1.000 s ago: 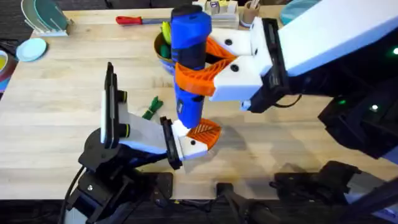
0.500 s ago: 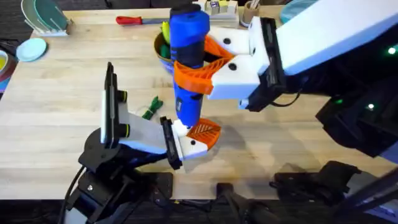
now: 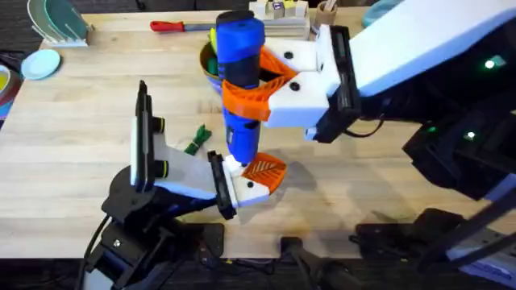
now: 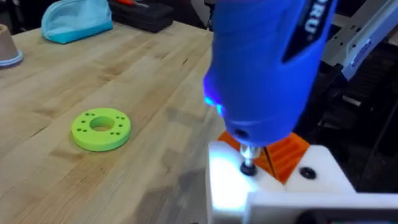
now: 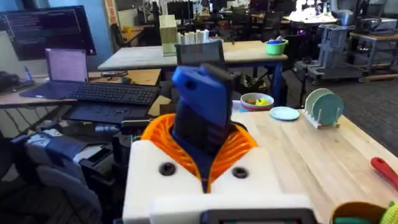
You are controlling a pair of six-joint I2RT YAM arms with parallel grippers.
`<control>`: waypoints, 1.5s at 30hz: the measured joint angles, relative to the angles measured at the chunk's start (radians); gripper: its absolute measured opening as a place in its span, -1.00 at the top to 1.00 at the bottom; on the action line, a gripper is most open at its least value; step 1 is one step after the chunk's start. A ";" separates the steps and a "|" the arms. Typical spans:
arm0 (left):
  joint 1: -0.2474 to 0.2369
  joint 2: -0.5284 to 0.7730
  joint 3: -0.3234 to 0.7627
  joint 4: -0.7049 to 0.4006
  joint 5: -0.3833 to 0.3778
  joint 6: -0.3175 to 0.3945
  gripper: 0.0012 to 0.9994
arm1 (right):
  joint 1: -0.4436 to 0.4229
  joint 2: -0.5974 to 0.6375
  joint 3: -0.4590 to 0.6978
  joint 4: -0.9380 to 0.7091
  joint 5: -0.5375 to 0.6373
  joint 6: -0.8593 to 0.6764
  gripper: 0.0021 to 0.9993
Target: Pick up the gripper from the table and insert it into the empty holder that is missing its gripper. Then pick up a screw, insert it into the mounting hole, and use the screwdriver to tighten it. Finally, clean up the table by picking up the vegetable and placing it into the bucket.
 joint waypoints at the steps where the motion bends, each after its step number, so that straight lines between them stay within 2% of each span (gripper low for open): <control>1: 0.000 0.000 0.000 0.000 0.000 0.000 0.99 | 0.000 0.000 0.000 0.000 0.000 -0.001 0.97; 13: 0.000 0.000 0.000 0.000 0.000 0.000 0.99 | 0.000 0.000 0.000 0.002 -0.001 -0.002 0.97; 16: 0.000 0.000 0.000 0.000 0.000 0.000 0.99 | -0.002 -0.001 -0.009 0.067 -0.003 0.009 0.97; 22: 0.000 0.000 0.000 0.000 0.000 0.000 0.99 | -0.070 -0.078 -0.009 0.141 -0.001 0.018 0.97; 25: 0.000 0.000 0.000 0.000 0.000 0.000 0.99 | -0.119 -0.097 -0.009 0.092 -0.001 -0.001 0.97; 28: 0.000 0.000 0.000 0.000 0.000 0.000 0.99 | -0.186 -0.095 -0.009 -0.078 0.032 -0.092 0.97; 31: 0.000 0.000 0.000 0.000 0.000 0.000 0.99 | -0.274 -0.076 -0.009 -0.257 0.161 -0.248 0.97; 35: 0.000 0.000 0.000 0.000 0.000 0.000 0.99 | -0.396 -0.017 -0.009 -0.388 0.448 -0.522 0.97; 38: 0.000 0.000 0.000 0.000 0.000 0.000 0.99 | -0.477 0.063 -0.009 -0.416 0.669 -0.760 0.97; 41: 0.000 0.000 0.000 0.000 0.000 0.000 0.99 | -0.539 0.169 -0.009 -0.420 0.837 -0.975 0.97; 45: 0.000 0.000 0.000 0.000 0.000 0.000 0.99 | -0.578 0.297 -0.009 -0.427 0.959 -1.185 0.97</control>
